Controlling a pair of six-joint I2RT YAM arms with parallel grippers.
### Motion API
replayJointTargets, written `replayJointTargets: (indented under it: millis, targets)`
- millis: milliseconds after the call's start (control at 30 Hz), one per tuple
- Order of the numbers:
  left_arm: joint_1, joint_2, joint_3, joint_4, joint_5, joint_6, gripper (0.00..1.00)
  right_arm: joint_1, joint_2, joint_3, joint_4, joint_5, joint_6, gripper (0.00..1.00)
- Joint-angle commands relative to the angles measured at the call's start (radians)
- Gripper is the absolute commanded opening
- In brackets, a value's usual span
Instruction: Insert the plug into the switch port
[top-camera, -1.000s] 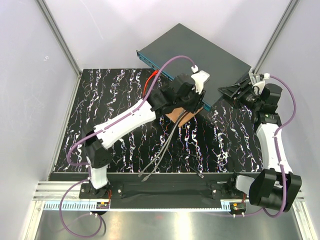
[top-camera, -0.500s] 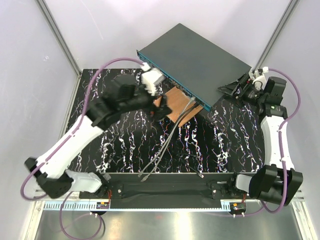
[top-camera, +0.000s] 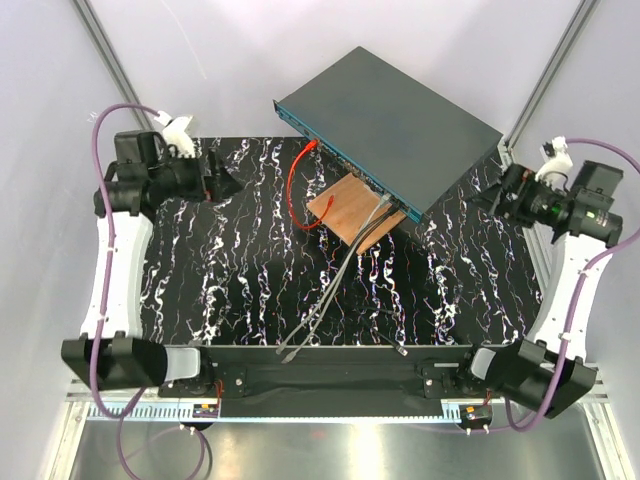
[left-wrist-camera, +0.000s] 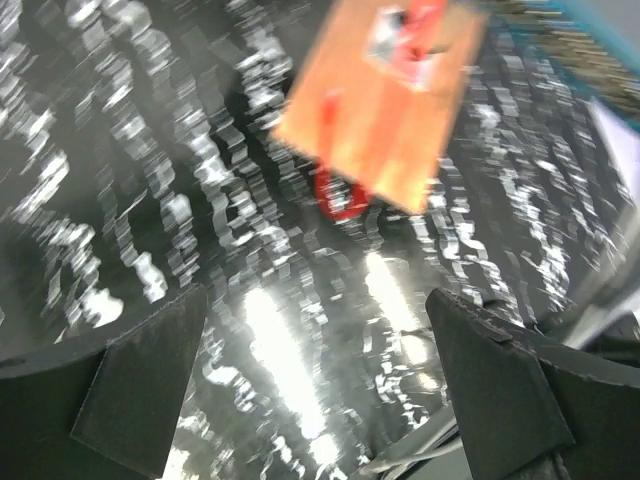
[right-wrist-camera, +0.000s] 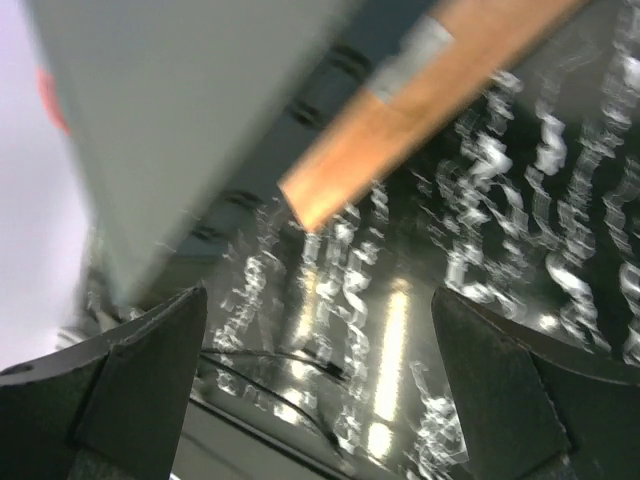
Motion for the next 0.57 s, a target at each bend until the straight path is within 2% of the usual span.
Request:
replayJointTargets:
  millis: [0,100,233,333,533]
  targets:
    - [0.095,0.06,0.004,-0.066,0.062,0.059,0.99,-0.089,0.037,0.027,-0.221,0.001,-0.306,1.0]
    - [0.117,0.089,-0.049,-0.064,-0.062,0.159,0.99,-0.133,0.108,0.013,-0.285,0.046,-0.406,1.0]
    - [0.126,0.091,-0.16,-0.021,-0.154,0.211,0.99,-0.133,0.183,-0.044,-0.224,0.136,-0.448,1.0]
    - [0.126,0.062,-0.273,0.02,-0.17,0.228,0.99,-0.133,0.23,-0.095,-0.178,0.179,-0.456,1.0]
    - [0.128,-0.006,-0.403,0.066,-0.217,0.251,0.99,-0.124,0.241,-0.18,-0.124,0.221,-0.468,1.0]
